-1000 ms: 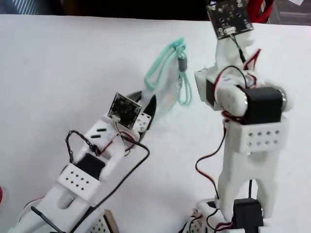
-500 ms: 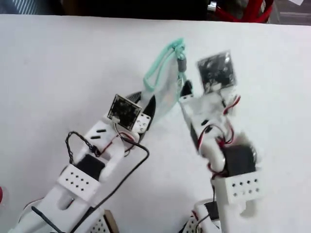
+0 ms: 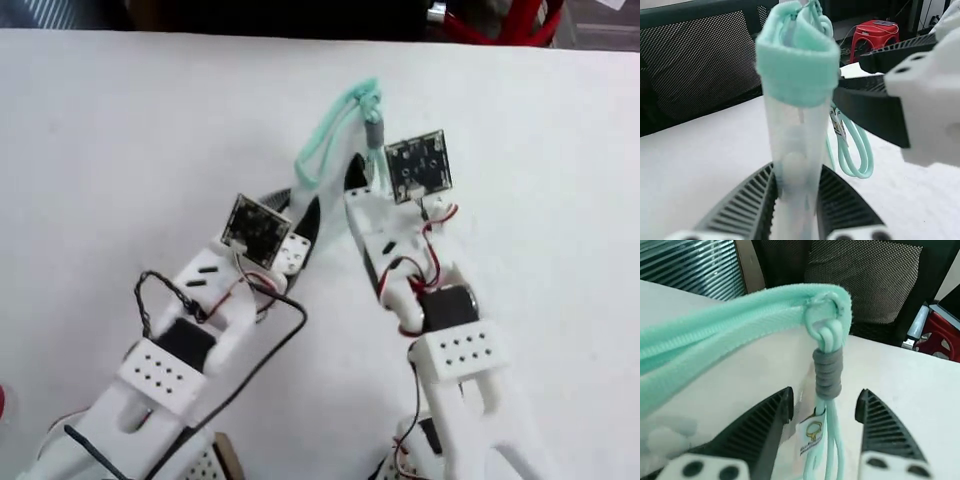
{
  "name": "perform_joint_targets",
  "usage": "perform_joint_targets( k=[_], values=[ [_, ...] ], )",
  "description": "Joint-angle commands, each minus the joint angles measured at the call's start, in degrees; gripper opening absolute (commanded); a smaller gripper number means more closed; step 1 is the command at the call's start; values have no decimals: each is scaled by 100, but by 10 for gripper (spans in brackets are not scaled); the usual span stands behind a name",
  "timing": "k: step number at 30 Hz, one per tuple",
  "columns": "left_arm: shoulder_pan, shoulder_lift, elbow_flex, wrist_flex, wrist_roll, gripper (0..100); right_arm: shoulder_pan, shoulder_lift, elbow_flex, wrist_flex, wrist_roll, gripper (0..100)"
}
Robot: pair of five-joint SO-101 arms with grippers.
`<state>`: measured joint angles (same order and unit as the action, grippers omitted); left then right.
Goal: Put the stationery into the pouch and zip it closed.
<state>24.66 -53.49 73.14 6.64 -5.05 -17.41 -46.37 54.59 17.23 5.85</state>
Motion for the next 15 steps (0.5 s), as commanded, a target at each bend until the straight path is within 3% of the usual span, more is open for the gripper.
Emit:
perform_joint_targets(
  k=[1,7,11,15],
  values=[
    [4,-171,0,-97,-26,26,-13,409,-53,-699,-62,200],
    [4,-171,0,-88,-26,27,22,1182,-79,-1596,-26,200],
    [-13,-171,0,-88,-26,27,470,1270,-88,-1956,-114,203],
    [4,-171,0,-88,-35,27,760,1209,-132,-1947,-633,210]
  ],
)
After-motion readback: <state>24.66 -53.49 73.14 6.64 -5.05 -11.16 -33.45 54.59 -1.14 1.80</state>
